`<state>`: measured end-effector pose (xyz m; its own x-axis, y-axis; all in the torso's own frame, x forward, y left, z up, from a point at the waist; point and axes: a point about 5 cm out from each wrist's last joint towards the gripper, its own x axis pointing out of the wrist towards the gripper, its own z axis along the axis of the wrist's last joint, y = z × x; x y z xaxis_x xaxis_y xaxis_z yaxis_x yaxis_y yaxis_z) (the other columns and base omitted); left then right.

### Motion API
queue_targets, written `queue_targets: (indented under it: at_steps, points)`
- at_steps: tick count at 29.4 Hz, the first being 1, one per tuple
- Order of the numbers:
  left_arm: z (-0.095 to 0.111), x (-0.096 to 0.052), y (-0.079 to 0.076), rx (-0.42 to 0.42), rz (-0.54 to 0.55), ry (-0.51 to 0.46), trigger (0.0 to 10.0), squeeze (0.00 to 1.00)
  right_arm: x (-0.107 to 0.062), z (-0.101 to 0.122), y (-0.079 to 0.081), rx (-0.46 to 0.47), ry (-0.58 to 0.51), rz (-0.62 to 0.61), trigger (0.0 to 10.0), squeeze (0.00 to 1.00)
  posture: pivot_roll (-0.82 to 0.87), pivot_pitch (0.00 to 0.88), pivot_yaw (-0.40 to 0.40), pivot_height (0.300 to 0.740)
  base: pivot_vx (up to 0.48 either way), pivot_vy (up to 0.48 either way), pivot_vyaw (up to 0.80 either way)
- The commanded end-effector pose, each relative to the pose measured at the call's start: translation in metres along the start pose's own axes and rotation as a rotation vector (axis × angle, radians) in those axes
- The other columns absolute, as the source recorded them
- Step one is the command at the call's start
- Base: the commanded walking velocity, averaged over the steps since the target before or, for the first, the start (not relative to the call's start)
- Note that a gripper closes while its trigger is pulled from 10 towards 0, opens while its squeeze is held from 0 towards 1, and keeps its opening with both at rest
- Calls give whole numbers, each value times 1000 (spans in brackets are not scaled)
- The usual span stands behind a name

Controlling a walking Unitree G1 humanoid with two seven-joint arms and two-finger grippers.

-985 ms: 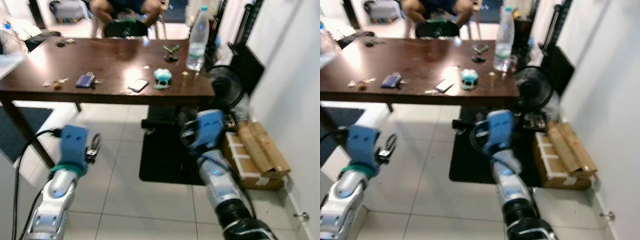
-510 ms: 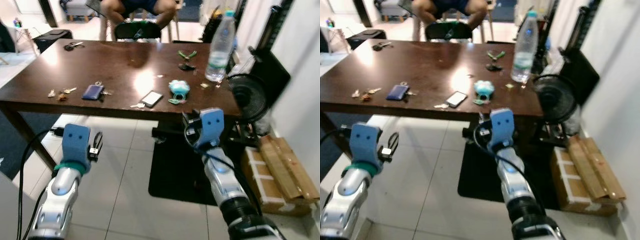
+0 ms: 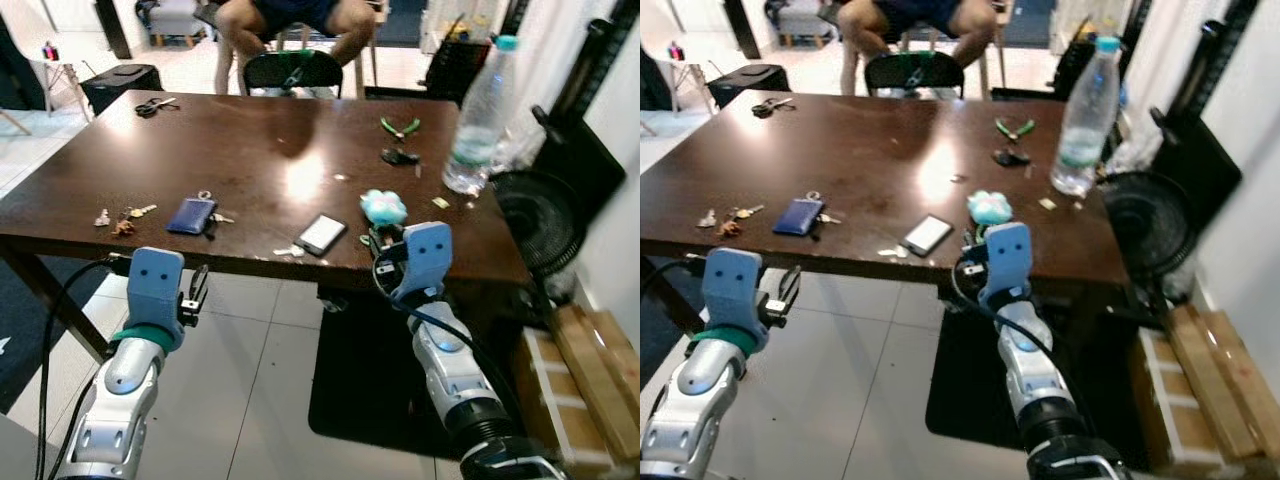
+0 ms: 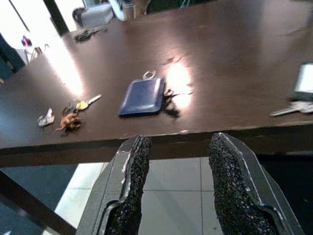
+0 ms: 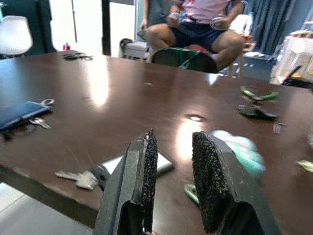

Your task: Hang keys on a hook

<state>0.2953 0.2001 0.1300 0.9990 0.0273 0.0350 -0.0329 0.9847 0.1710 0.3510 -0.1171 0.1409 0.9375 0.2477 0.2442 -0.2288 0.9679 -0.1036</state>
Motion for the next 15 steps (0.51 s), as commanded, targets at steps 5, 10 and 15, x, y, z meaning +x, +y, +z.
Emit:
queue_targets:
  at_steps: [5, 10, 15]
  points:
    - [-4, -1, 2, 12, 5, 16, 10000, 0, -1, -2, 4, -2, 8, 13, 10000, 0, -39, 0, 107, 740, 415, 0, 0]
    - [-4, -1, 3, 13, 7, 18, 10000, 0, -1, -2, 4, -1, 6, 12, 10000, 0, -39, 0, 107, 740, 405, 0, 0]
    - [-4, -1, 3, 12, 7, 22, 10000, 0, 0, -2, 4, -2, 7, 12, 10000, 0, -39, 0, 108, 740, 81, 0, 0]
